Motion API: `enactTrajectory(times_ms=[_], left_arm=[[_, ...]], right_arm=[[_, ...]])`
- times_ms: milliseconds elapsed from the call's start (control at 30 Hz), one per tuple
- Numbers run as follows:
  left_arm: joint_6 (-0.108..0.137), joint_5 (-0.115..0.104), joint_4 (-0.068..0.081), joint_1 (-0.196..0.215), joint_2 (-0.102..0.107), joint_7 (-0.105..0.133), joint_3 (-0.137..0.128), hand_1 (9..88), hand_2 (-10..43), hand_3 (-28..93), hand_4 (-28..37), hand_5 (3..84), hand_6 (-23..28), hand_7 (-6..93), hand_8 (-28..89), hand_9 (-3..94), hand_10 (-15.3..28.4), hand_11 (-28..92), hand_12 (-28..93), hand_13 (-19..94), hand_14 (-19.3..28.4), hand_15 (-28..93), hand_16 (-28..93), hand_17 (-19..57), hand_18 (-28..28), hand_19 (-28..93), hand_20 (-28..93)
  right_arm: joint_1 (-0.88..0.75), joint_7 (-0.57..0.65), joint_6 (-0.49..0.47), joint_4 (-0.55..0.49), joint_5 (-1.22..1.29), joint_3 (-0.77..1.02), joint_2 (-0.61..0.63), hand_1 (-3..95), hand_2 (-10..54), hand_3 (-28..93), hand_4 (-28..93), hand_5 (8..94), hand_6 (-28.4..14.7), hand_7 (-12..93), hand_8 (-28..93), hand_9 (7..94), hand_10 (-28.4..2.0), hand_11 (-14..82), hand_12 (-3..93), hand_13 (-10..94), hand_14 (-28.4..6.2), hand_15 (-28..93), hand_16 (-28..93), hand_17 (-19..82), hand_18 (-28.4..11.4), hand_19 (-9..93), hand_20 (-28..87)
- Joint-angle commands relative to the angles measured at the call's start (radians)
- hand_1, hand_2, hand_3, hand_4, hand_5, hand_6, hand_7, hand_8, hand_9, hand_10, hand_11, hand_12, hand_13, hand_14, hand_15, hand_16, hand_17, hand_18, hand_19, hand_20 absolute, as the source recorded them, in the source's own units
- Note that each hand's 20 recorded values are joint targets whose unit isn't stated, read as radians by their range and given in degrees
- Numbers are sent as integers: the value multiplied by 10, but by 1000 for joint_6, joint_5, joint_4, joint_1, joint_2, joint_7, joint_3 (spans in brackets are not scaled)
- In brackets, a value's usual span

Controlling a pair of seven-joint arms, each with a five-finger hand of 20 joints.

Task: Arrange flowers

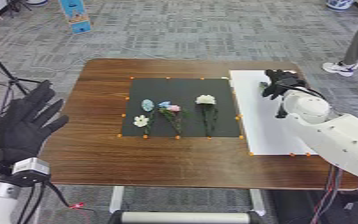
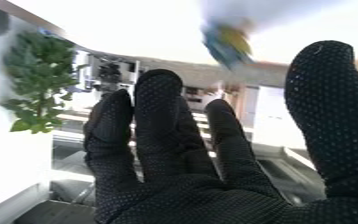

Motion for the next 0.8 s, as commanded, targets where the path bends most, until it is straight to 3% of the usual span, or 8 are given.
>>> enactTrajectory(times_ms=[33,133,333,433,533,800], left_arm=[[-2,-2,-4,6,-4,-1,0,249,-78,582,-283,218,12,140,-78,171,78,72,215,131,122,62,71,-157,230,352,56],[-3,-3,-3,6,-3,-2,0,249,-78,582,-283,218,12,139,-77,171,78,71,214,131,122,61,71,-157,230,352,55],[-7,-3,-1,1,1,-1,2,248,-78,583,-283,218,13,139,-77,171,78,73,214,132,123,64,71,-157,230,352,55],[-14,-3,2,0,3,3,4,247,-77,582,-283,218,13,139,-77,171,78,74,214,131,123,64,70,-157,230,352,55],[-10,-2,1,3,0,7,5,247,-78,582,-283,218,13,138,-76,171,78,74,213,131,123,65,70,-157,229,352,55],[-13,-4,-1,8,0,3,-1,246,-78,581,-283,218,13,138,-76,172,78,72,213,132,123,64,70,-157,229,350,56]], right_arm=[[43,-15,57,53,0,-50,-25,324,-95,800,-283,256,-47,126,-82,302,-120,98,159,487,-115,848,234,255,-201,801,548],[54,-36,68,67,1,-63,-34,331,-95,798,-283,266,-48,135,-86,316,-94,107,147,499,-111,846,239,262,-200,806,544],[85,-88,96,104,30,-91,-61,338,-95,811,-283,282,-50,160,-93,356,-88,132,131,519,-100,845,245,276,-198,818,540],[72,-100,31,117,42,-50,-78,346,-95,811,-283,304,-41,173,-98,390,-80,146,126,530,-94,842,252,288,-199,829,542],[58,-102,8,125,57,-34,-86,357,-95,796,-283,331,-3,192,-116,432,-42,142,111,541,-91,835,269,300,-207,834,550],[55,-105,-29,116,41,-49,-67,347,-95,803,-283,453,27,241,-138,537,-61,167,120,578,-87,831,287,316,-205,856,562]])
